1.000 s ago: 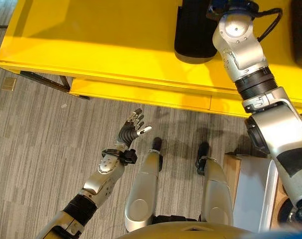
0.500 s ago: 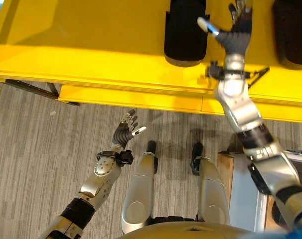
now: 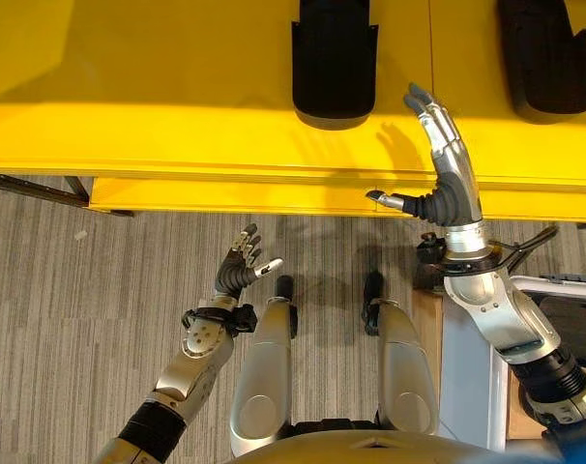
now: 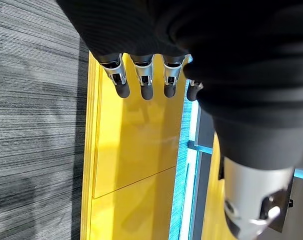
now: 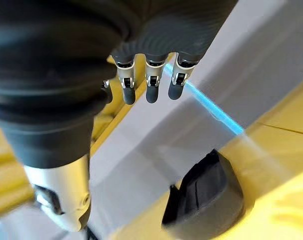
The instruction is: Move parts from the plastic box to the shelf.
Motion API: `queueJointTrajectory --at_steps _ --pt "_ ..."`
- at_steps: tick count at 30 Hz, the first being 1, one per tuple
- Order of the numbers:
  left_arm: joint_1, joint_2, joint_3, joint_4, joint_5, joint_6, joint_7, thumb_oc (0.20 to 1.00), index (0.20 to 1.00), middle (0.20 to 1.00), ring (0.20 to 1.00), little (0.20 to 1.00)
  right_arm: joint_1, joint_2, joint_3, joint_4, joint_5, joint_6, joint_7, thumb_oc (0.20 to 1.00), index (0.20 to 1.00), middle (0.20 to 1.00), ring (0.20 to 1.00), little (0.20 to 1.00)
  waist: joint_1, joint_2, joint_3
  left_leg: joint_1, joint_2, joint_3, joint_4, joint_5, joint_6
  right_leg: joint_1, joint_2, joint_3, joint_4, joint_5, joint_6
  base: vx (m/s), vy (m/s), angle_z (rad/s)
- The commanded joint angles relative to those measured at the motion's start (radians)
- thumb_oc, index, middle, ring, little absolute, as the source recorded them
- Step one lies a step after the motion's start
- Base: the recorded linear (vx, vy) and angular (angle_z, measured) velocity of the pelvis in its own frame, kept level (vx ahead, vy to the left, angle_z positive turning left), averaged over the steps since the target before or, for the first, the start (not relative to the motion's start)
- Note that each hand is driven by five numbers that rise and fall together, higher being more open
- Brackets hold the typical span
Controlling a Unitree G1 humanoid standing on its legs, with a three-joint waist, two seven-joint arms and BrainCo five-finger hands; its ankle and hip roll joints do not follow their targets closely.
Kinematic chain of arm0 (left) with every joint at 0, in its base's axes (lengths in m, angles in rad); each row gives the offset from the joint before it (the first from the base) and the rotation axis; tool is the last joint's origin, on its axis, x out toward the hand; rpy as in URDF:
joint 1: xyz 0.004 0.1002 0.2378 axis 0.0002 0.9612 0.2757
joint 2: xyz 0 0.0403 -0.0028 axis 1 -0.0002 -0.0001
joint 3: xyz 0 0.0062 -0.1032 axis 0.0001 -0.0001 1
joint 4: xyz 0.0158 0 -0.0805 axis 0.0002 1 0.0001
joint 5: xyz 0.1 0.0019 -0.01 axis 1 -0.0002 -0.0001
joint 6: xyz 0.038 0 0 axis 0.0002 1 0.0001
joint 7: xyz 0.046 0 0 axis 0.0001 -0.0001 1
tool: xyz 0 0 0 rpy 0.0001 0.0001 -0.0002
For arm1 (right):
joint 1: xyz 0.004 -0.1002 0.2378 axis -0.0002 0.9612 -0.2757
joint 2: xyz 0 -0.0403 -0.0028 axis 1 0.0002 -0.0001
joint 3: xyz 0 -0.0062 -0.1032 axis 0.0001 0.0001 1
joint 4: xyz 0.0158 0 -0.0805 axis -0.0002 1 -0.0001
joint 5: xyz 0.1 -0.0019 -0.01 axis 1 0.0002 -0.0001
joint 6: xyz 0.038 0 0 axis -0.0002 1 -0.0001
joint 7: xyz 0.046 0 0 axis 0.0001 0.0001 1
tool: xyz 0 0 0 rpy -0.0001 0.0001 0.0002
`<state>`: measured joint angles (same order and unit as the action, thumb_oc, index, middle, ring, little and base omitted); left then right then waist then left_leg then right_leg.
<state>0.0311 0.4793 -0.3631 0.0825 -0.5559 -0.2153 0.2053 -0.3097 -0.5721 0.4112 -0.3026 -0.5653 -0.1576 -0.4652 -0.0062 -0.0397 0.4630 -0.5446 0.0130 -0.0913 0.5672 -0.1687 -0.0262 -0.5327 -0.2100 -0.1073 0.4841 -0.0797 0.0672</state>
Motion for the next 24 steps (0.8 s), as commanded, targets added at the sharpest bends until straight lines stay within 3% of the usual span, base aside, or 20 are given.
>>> queueJointTrajectory --at_steps 1,10,24 --pt "0.018 0.006 0.01 -0.067 0.037 -0.07 0.015 1.0 1.0 1.0 1.0 1.0 -0.07 -0.044 0.027 -0.018 -0.115 0.009 0.001 1.0 1.0 1.0 1.0 1.0 0.012 0.001 -0.02 0.032 0.051 0.017 -0.006 -0.033 -0.014 0.06 -0.042 -0.003 -0.012 -0.015 0.062 0.0 0.0 0.0" --pt "-0.029 -0.026 0.001 -0.044 0.026 -0.073 0.017 1.0 1.0 1.0 1.0 1.0 -0.155 0.006 0.133 0.169 -0.216 0.08 0.03 1.0 1.0 1.0 1.0 1.0 0.016 -0.002 -0.02 0.028 0.055 0.016 -0.007 -0.032 -0.018 0.054 -0.043 -0.002 -0.012 -0.015 0.06 0.0 0.0 0.0" --pt "-0.031 -0.04 0.019 -0.032 0.013 -0.081 0.019 1.0 1.0 1.0 1.0 1.0 -0.223 0.12 0.169 0.366 -0.202 0.139 -0.001 1.0 1.0 1.0 1.0 1.0 0.03 0.003 -0.016 0.025 0.054 0.016 -0.005 -0.032 -0.019 0.055 -0.047 0.0 -0.008 -0.015 0.058 0.0 0.0 0.0"
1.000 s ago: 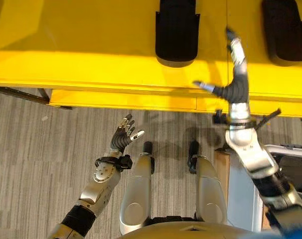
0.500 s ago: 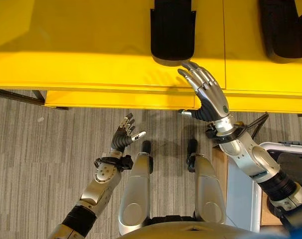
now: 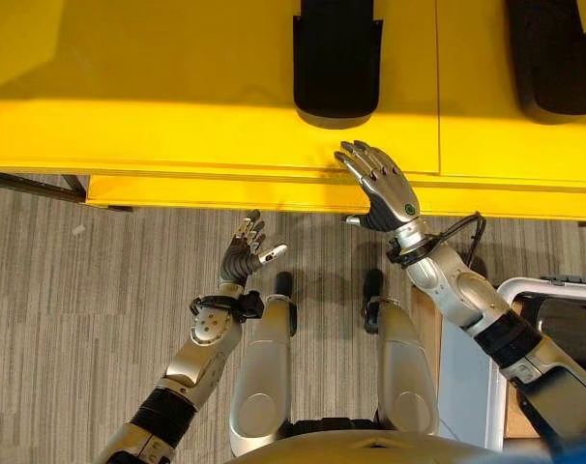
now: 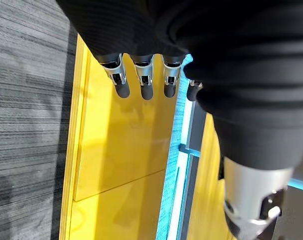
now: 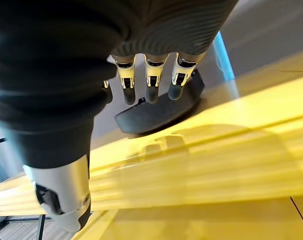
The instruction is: Move parts from the plastic box to the shelf.
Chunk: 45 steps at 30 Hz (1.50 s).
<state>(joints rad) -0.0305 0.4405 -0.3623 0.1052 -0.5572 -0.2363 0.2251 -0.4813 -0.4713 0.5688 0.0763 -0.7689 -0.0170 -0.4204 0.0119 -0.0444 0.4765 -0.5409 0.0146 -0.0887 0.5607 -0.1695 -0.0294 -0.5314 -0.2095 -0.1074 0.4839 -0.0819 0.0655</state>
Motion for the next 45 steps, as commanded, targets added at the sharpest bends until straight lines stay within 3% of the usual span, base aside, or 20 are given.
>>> queueJointTrajectory --at_steps 1,23,45 --pt "0.03 -0.002 0.018 -0.054 0.014 -0.059 -0.002 1.0 1.0 1.0 1.0 1.0 -0.058 0.023 0.013 -0.009 0.002 0.0 -0.043 1.0 1.0 1.0 1.0 1.0 0.013 0.008 -0.029 0.021 0.052 0.013 0.0 -0.032 -0.015 0.053 -0.048 0.001 -0.008 -0.013 0.059 0.0 0.0 0.0" --pt "0.038 0.008 0.024 -0.058 -0.003 -0.066 -0.007 1.0 1.0 1.0 1.0 1.0 -0.163 0.107 0.029 0.184 0.099 0.027 -0.063 1.0 1.0 1.0 1.0 1.0 0.04 0.022 -0.025 0.022 0.045 0.009 0.01 -0.041 -0.011 0.06 -0.053 -0.005 0.007 -0.022 0.059 0.0 0.0 0.0" --pt "0.048 0.029 0.03 -0.059 -0.019 -0.067 -0.024 1.0 1.0 1.0 1.0 1.0 -0.277 0.126 0.005 0.338 0.138 0.057 -0.098 1.0 1.0 1.0 1.0 1.0 0.07 0.039 -0.016 0.019 0.032 0.003 0.025 -0.047 -0.004 0.062 -0.062 -0.009 0.031 -0.035 0.059 0.02 0.004 0.03"
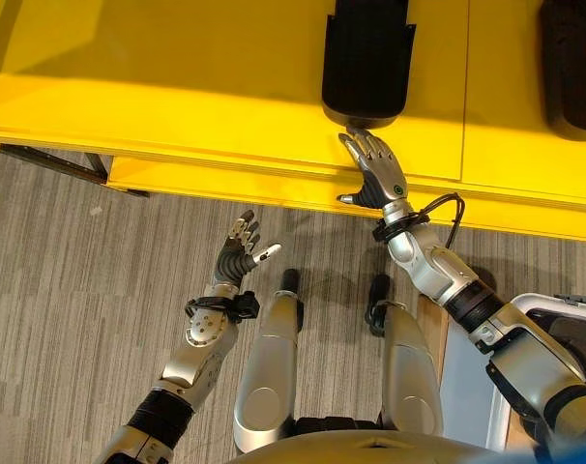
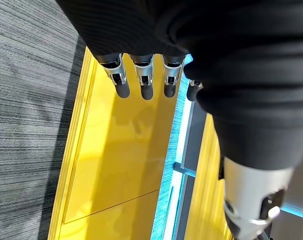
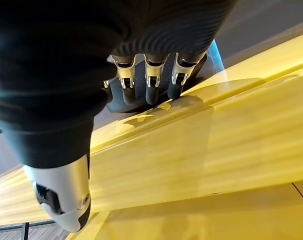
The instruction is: Move parts from the plastic box to the shelf.
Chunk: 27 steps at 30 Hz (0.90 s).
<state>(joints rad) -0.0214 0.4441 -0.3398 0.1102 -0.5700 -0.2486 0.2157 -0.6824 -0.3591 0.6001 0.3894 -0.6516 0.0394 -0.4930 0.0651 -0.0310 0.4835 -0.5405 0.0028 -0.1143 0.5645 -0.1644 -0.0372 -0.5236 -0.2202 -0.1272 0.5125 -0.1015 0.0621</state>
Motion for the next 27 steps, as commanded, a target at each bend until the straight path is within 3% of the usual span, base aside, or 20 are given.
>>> queueJointTrajectory --at_steps 1,27 --pt "0.038 0.026 0.007 -0.064 -0.007 -0.055 -0.015 1.0 1.0 1.0 1.0 1.0 -0.08 0.013 -0.027 0.026 0.022 0.002 -0.024 1.0 1.0 1.0 1.0 1.0 0.018 0.026 -0.022 0.018 0.042 0.027 0.021 -0.052 0.004 0.054 -0.051 0.01 0.003 -0.015 0.062 0.0 0.0 0.0" --pt "0.047 0.048 0.014 -0.068 -0.023 -0.057 -0.029 1.0 1.0 1.0 1.0 1.0 -0.201 0.001 -0.065 0.1 0.054 0.023 -0.061 1.0 1.0 1.0 1.0 1.0 0.036 0.031 -0.024 0.014 0.037 0.024 0.005 -0.041 0.005 0.053 -0.053 0.005 -0.005 -0.008 0.061 0.0 0.0 0.0"
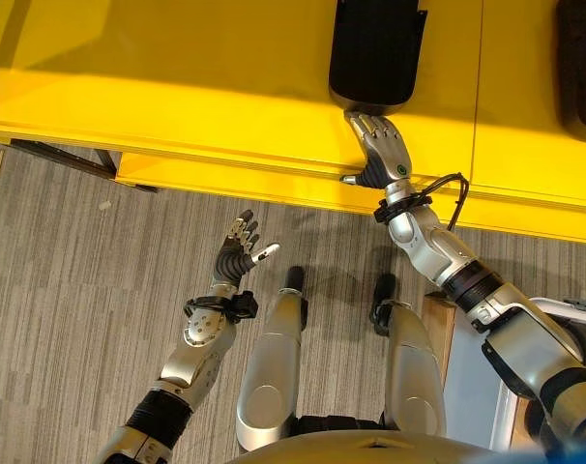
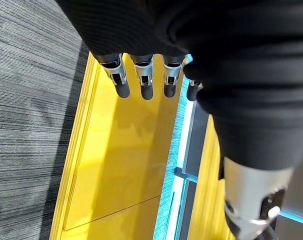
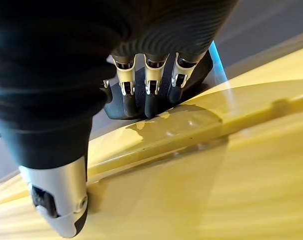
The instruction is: Move parts from the plastic box to the shelf.
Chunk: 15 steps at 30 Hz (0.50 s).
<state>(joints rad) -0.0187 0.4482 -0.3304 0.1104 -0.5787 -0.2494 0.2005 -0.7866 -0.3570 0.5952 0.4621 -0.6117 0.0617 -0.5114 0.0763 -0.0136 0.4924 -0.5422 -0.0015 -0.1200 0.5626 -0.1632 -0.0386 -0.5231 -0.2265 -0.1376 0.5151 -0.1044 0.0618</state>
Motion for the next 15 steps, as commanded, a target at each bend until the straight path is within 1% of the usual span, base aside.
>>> queueJointTrajectory --at_steps 1,3,6,12,15 --pt "0.045 0.046 0.008 -0.066 -0.014 -0.055 -0.015 1.0 1.0 1.0 1.0 1.0 -0.103 -0.003 -0.063 0.028 0.015 0.002 -0.043 1.0 1.0 1.0 1.0 1.0 0.025 0.014 -0.035 0.012 0.04 0.029 0.004 -0.035 0.007 0.05 -0.048 0.015 -0.011 0.0 0.061 0.0 0.0 0.0" --pt "0.045 0.046 0.007 -0.063 -0.014 -0.055 -0.016 1.0 1.0 1.0 1.0 1.0 -0.107 -0.003 -0.064 0.032 0.016 0.002 -0.044 1.0 1.0 1.0 1.0 1.0 0.026 0.015 -0.033 0.014 0.042 0.03 0.01 -0.041 0.006 0.049 -0.046 0.016 -0.005 -0.005 0.061 0.0 0.0 0.0" --pt "0.044 0.048 0.007 -0.063 -0.015 -0.055 -0.018 1.0 1.0 1.0 1.0 1.0 -0.119 -0.005 -0.067 0.036 0.018 0.002 -0.048 1.0 1.0 1.0 1.0 1.0 0.027 0.015 -0.037 0.012 0.042 0.029 0.004 -0.032 0.006 0.046 -0.045 0.017 -0.01 0.0 0.059 0.0 0.0 0.0" --pt "0.046 0.049 0.006 -0.059 -0.015 -0.054 -0.02 1.0 1.0 1.0 1.0 1.0 -0.108 -0.008 -0.068 0.026 0.021 -0.003 -0.046 1.0 1.0 1.0 1.0 1.0 0.026 0.017 -0.033 0.015 0.044 0.03 0.009 -0.038 0.005 0.048 -0.045 0.018 -0.005 -0.005 0.06 0.0 0.0 0.0" --pt "0.047 0.046 0.01 -0.056 -0.014 -0.051 -0.021 1.0 1.0 1.0 1.0 1.0 -0.088 -0.01 -0.064 0.009 0.018 -0.007 -0.035 1.0 1.0 1.0 1.0 1.0 0.023 0.014 -0.034 0.014 0.042 0.029 0.003 -0.031 0.005 0.047 -0.045 0.017 -0.01 0.002 0.06 0.0 0.0 0.0"
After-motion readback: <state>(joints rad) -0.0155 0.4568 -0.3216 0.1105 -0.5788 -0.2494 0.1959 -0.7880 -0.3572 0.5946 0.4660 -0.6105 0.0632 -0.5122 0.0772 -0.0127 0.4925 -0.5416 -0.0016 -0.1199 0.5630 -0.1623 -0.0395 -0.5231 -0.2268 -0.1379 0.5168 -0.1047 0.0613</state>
